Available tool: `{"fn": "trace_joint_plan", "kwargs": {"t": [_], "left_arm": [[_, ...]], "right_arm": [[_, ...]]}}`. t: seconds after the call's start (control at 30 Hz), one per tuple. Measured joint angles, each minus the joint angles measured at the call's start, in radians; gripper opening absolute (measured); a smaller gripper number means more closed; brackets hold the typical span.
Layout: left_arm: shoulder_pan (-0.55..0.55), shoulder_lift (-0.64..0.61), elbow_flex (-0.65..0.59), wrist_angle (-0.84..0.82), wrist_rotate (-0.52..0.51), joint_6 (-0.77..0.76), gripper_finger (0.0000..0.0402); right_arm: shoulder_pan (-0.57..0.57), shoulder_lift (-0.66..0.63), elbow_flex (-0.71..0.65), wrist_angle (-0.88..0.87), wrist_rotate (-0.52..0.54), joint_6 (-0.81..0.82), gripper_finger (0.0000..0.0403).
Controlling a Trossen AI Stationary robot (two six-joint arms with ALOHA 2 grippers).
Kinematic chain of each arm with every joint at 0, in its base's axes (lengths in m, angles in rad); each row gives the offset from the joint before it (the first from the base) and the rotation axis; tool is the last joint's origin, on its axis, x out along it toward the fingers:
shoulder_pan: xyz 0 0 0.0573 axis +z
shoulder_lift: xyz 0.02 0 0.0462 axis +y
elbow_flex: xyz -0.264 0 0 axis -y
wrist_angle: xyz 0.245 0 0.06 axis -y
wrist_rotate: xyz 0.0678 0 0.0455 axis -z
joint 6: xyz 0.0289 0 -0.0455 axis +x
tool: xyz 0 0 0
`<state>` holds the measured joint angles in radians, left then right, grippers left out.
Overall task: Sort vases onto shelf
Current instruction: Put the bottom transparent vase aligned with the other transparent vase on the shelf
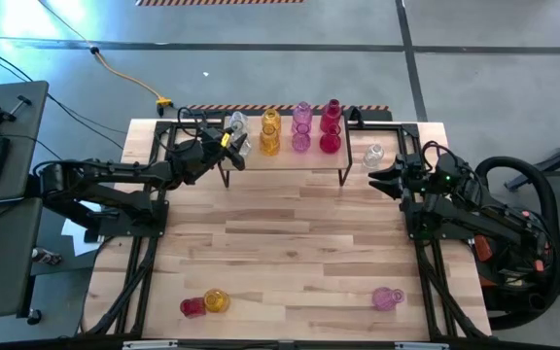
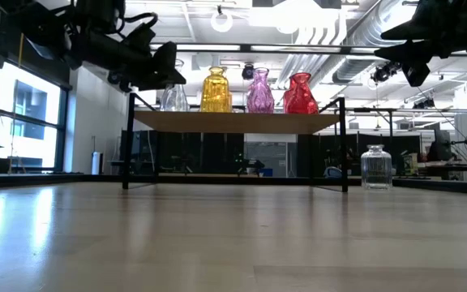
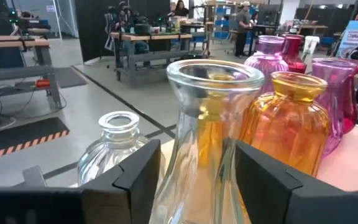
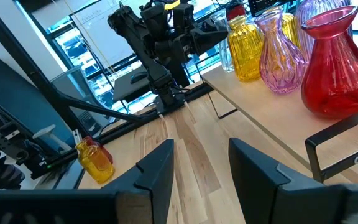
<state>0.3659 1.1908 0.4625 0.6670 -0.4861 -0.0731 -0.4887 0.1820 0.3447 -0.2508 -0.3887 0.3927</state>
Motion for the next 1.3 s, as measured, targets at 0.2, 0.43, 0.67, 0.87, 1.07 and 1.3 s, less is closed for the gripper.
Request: {"fn": "trace_joint_plan", "kwargs": {"t": [0.2, 0.43, 0.67, 0.87, 1.07, 1.3], "left_arm": [[0.001, 0.0, 0.0, 0.009, -0.002, -0.003, 0.0201], [0.001, -0.005, 0.0, 0.029, -0.002, -0.003, 0.0203], [0.001, -0.033, 0.0, 0.036, 0.007, 0.022, 0.0203], [0.001, -0.052, 0.0, 0.035, 0.039, 0.025, 0.0203], [0.001, -0.058, 0.002, 0.035, 0.064, 0.025, 0.0203], [0.001, -0.061, 0.016, 0.042, 0.066, 0.05, 0.0203]], "right_arm": [[0.0, 0.0, 0.0, 0.0, 0.0, 0.0, 0.0135], [0.0, 0.0, 0.0, 0.0, 0.0, 0.0, 0.0135], [0.0, 0.0, 0.0, 0.0, 0.0, 0.0, 0.0135], [0.0, 0.0, 0.0, 0.0, 0.0, 0.0, 0.0135], [0.0, 0.0, 0.0, 0.0, 0.0, 0.0, 0.0135], [0.0, 0.0, 0.0, 0.0, 0.0, 0.0, 0.0135]]}}
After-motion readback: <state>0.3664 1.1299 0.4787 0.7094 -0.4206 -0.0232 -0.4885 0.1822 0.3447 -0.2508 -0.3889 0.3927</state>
